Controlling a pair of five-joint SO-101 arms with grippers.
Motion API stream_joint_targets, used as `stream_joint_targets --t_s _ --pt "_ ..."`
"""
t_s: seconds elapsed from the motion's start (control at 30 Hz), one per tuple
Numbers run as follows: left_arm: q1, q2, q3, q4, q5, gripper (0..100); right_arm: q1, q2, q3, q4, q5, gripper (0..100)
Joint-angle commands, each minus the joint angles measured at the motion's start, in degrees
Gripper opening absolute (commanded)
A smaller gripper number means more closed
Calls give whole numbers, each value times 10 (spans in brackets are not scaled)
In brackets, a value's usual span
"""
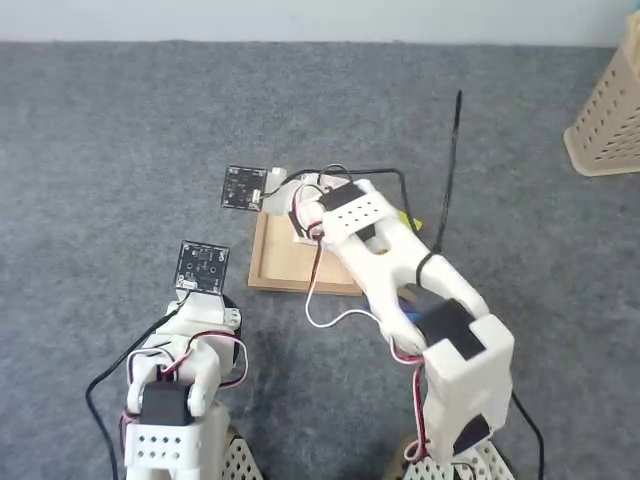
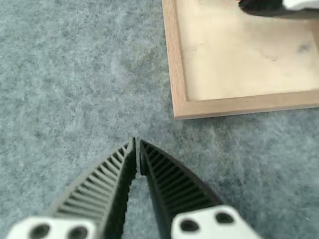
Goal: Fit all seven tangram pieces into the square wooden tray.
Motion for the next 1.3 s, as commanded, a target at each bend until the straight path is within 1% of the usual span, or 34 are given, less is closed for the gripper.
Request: stream_joint_targets --t_s 0.0,0.07,0.2,0.27,0.37,0.57,0.67,0.87,1.07,1.27 --pt "-3 -2 -3 3 5 11 -3 1 -46 -18 -22 6" --pt "-3 -2 -3 3 5 11 -2 6 -55 -14 -40 26" --pt "-3 -2 -3 3 5 11 -2 0 -56 -13 -64 122" --pt "-3 -2 -3 3 5 11 -2 -4 -55 -12 -74 137" --pt "-3 -2 -3 3 5 11 -2 -25 -57 17 -80 137" --pt "-3 -2 -3 3 5 11 -1 -106 -54 116 -87 137" --pt "-3 -2 -3 3 5 11 0 -134 -50 143 -88 136" --pt "-3 -2 -3 3 5 11 2 -175 -3 143 -88 130" --pt "-3 -2 -3 3 5 11 24 -224 4 148 -88 51" --pt "-3 -2 -3 3 5 11 46 -202 4 131 -168 36"
